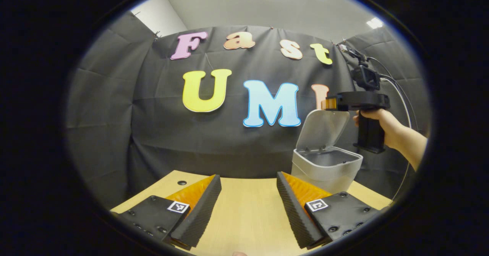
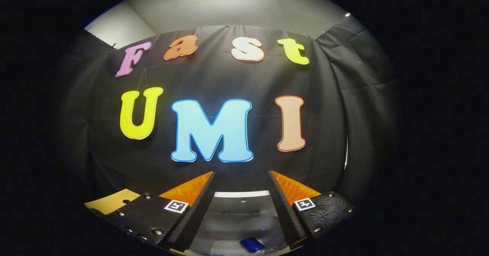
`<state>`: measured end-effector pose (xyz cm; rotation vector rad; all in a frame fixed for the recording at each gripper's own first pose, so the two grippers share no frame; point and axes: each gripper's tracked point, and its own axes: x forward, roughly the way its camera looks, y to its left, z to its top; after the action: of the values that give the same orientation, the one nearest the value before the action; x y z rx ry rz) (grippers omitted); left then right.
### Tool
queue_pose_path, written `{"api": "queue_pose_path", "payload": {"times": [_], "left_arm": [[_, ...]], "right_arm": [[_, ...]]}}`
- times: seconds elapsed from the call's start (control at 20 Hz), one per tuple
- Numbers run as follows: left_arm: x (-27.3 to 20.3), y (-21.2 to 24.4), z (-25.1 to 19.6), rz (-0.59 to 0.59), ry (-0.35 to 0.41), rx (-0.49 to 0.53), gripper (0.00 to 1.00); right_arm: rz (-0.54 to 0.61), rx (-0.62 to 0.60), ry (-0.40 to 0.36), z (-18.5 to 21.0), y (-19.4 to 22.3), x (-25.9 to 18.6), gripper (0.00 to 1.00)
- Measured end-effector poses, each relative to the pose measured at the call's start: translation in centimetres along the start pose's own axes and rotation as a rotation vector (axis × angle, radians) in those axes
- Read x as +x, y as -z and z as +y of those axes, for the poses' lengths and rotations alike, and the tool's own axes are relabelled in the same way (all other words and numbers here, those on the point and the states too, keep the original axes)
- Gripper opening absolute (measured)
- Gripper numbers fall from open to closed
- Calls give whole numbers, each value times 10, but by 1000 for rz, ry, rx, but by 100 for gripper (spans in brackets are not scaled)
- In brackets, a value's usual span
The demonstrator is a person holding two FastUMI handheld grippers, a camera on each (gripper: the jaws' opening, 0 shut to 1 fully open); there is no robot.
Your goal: Press the lid of the desktop garbage bin to open it, pick up the crumpled paper on the desktop and throw it into the bin, then pick up the pop can on the desktop and drop it into the bin, and finally close the garbage bin lid.
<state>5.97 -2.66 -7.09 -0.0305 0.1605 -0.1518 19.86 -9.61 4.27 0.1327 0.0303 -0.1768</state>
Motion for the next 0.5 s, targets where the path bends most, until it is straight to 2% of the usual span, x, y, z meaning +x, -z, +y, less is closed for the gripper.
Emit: {"api": "queue_pose_path", "payload": {"times": [0.2,0.5], "left_arm": [[-5,0,1,-1,-5,1,100],[-6,-4,2,-13,1,14,100]], "right_arm": [[45,3,2,-3,24,-27,86],[133,8,22,-2,62,-44,88]]}}
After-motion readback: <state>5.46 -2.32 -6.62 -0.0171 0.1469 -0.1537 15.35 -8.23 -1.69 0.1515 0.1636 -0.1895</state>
